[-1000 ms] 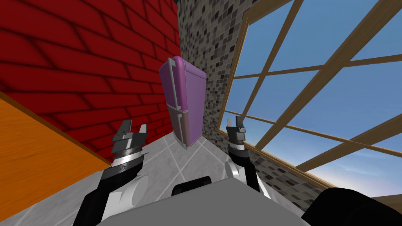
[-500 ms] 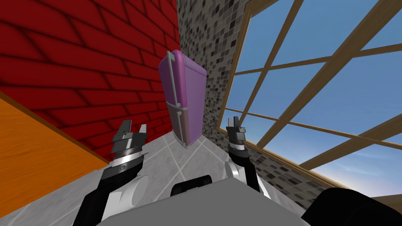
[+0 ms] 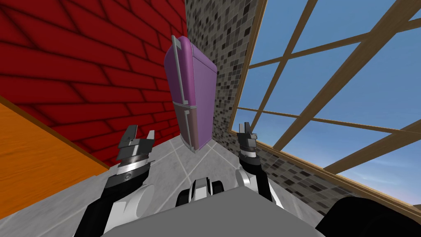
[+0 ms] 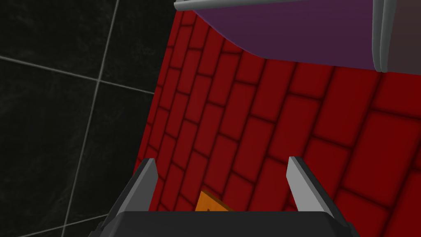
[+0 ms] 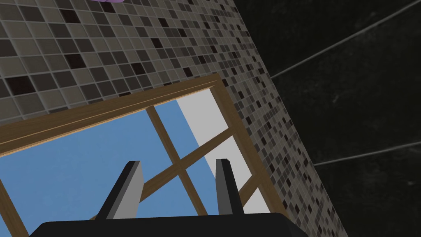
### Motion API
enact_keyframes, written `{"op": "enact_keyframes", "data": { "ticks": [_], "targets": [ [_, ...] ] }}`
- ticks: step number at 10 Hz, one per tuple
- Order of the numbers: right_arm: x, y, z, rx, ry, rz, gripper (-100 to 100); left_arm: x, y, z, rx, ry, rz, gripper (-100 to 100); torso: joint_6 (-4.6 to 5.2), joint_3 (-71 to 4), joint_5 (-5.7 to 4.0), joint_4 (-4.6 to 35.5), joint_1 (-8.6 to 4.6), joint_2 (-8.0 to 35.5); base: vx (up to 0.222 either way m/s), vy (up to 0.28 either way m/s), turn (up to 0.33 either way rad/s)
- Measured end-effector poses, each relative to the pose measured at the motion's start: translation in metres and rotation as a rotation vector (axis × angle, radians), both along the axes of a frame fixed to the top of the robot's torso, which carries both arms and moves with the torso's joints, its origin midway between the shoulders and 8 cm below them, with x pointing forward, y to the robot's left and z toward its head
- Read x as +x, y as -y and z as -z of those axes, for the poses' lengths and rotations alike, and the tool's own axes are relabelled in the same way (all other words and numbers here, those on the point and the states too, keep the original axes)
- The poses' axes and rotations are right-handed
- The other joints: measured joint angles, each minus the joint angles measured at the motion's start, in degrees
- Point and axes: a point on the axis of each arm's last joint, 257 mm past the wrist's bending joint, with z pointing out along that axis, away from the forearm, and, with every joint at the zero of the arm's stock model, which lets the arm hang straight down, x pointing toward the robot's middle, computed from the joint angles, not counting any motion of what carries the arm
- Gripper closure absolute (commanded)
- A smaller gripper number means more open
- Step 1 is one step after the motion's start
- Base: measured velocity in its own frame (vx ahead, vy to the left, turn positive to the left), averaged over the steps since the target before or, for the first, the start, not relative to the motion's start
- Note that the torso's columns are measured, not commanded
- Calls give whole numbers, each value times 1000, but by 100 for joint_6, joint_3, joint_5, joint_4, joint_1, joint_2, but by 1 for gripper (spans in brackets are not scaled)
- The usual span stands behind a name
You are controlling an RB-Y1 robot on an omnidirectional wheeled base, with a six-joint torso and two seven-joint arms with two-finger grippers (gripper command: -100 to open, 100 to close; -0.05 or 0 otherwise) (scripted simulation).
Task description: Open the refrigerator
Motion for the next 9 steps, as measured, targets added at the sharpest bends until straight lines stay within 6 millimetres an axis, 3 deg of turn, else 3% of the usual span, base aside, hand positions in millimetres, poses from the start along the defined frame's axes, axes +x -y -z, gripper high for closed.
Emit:
{"op": "enact_keyframes", "data": {
  "ticks": [9],
  "targets": [
    [0,0,0,0,0,0,0,28,20,-13,179,-86,72,-100,0,-137,0,82,-2,86,73,-14,14]
  ]
}}
